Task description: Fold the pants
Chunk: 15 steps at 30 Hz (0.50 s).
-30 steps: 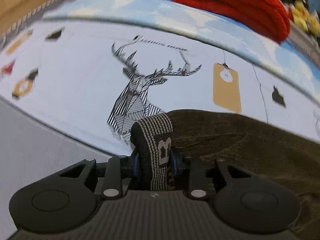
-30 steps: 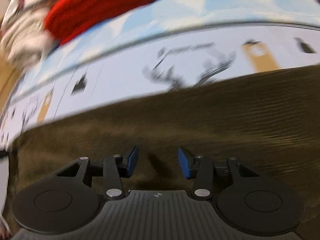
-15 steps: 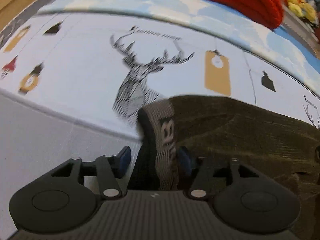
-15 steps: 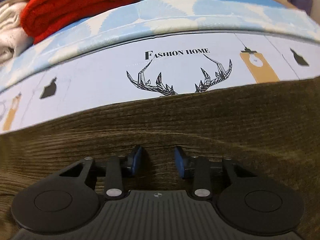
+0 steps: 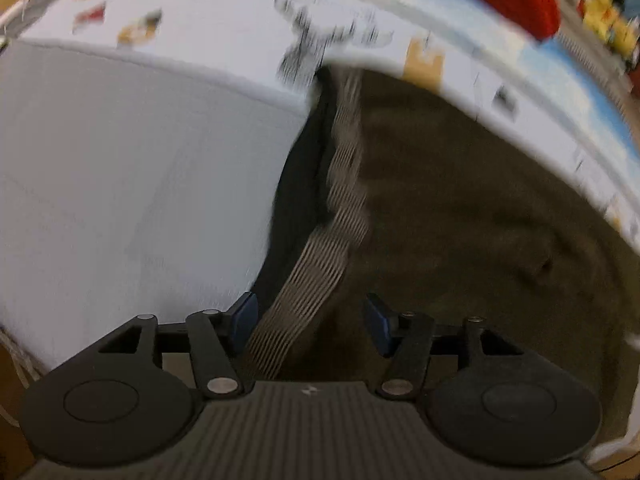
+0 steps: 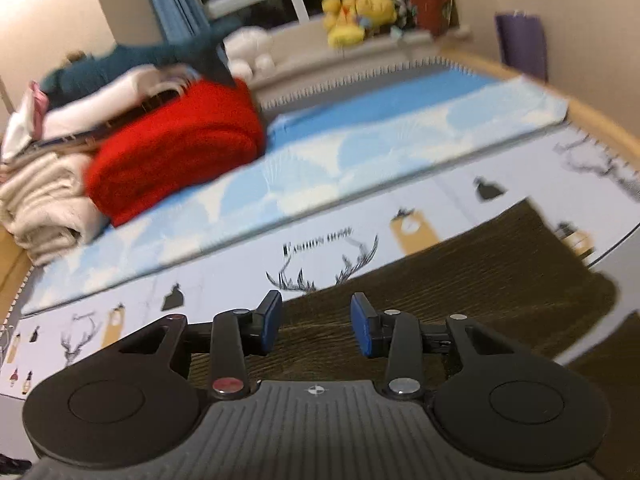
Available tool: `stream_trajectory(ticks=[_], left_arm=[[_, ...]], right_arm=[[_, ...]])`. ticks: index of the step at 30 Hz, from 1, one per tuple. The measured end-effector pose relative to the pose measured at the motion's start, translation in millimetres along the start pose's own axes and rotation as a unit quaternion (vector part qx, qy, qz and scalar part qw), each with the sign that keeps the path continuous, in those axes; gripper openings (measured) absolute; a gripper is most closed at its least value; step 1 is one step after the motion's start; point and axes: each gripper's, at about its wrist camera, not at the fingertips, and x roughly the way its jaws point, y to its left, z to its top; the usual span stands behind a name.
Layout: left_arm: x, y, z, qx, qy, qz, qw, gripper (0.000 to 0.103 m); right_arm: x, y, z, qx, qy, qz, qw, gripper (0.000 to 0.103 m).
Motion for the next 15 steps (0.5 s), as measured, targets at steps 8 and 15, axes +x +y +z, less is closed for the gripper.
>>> stream_trajectory(ticks=[8, 15], left_arm=[[28.6, -0.7, -10.2, 0.081, 0.034, 0.044, 0.9952, 0.071], [29.2, 4.4, -22.1, 0.156, 0.013, 0.056, 0.9861, 0.026]], right_arm=[[-67.7, -44.8, -54.1, 0.017, 0.000, -0.036, 0.999, 0.043], [-64.3, -39.0, -74.8, -0.038, 0.020, -0.067, 0.997, 0.043]])
